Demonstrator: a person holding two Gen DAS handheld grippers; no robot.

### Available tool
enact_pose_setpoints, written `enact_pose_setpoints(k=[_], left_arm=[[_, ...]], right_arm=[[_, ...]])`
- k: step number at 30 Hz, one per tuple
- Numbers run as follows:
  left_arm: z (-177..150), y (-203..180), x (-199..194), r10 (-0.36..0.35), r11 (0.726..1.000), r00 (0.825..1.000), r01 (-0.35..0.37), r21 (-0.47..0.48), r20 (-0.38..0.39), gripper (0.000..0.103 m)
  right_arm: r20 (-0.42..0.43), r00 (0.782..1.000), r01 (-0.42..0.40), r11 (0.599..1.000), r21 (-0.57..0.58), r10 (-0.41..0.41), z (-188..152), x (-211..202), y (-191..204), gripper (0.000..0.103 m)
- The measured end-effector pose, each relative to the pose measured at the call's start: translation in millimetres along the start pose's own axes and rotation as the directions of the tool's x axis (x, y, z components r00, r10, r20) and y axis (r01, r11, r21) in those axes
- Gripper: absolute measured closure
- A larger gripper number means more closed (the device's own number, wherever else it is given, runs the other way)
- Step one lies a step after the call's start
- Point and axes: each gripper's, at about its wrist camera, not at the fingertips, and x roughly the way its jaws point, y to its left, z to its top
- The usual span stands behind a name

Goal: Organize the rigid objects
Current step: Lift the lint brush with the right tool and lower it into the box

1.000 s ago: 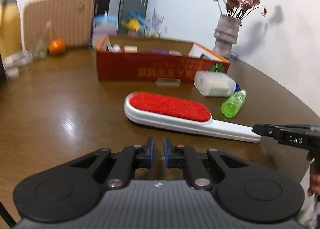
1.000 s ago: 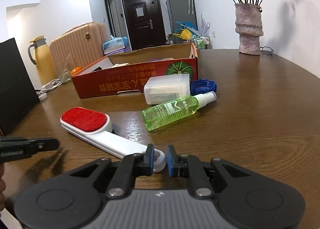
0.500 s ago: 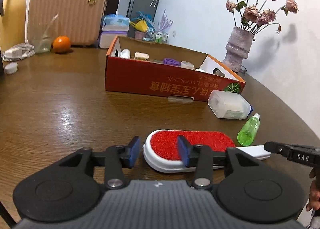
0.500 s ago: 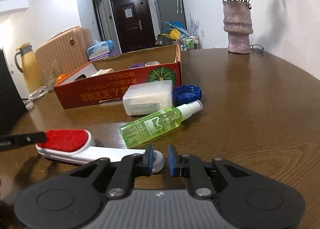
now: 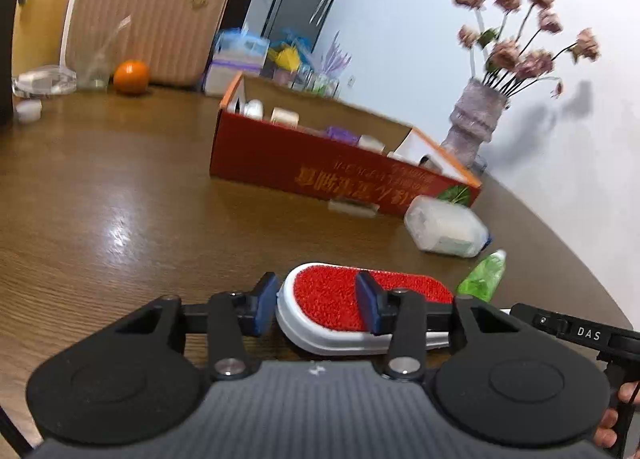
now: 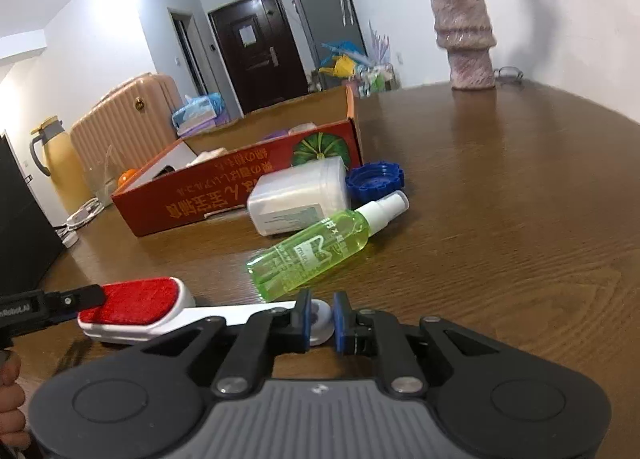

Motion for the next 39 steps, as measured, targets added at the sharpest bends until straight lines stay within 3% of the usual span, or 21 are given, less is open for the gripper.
enact_pose_setpoints(k=[3, 6, 9, 13, 20, 28, 33, 39], left_arm=[[-6.9, -8.3, -33.4, -0.003, 0.999, 0.994, -0.003, 0.052, 0.107, 0.062], [-20.7, -16.3, -75.6, -0.021, 0.996, 0.974, -0.001, 0.094, 0.227, 0.062], [-36.4, -24.4, -117.4, -0.025, 0.992, 0.94, -0.017, 0.121, 0.341, 0.062], [-45.0, -31.7, -161.2, -0.033, 0.988, 0.891, -0.039, 0.148, 0.452, 0.062], [-48.6, -44.6, -205.1, -0.083, 0.978, 0.819, -0.042, 0.203, 0.567, 0.062], [-37.1, -38.8, -194.3, -0.07, 0.984, 0.825, -0.034, 0.174, 0.561, 0.062], [-16.5, -25.8, -157.6, -0.049, 0.99, 0.856, -0.025, 0.137, 0.515, 0.062], [60.8, -24.3, -95.3, -0.057, 0.98, 0.858, -0.049, 0.192, 0.51, 0.062]], right_arm=[[0.086, 0.996, 0.011, 0.999, -0.041, -0.007, -5.3, -28.0, 15.8, 0.092], [0.207, 0.978, 0.033, 0.993, -0.11, -0.009, -16.8, -65.0, 35.1, 0.092], [0.317, 0.948, 0.024, 0.989, -0.145, 0.023, -31.5, -99.5, 49.3, 0.092], [0.4, 0.914, -0.014, 0.989, -0.147, 0.072, -39.8, -134.1, 61.3, 0.092], [0.496, 0.863, -0.022, 0.987, -0.157, 0.098, -43.7, -178.0, 72.2, 0.092], [0.502, 0.859, -0.021, 0.986, -0.163, 0.101, -32.0, -164.6, 75.8, 0.092], [0.493, 0.864, -0.027, 0.986, -0.163, 0.105, -8.5, -128.9, 72.5, 0.092], [0.446, 0.886, -0.071, 0.988, -0.134, 0.124, 62.8, -65.3, 63.9, 0.092]])
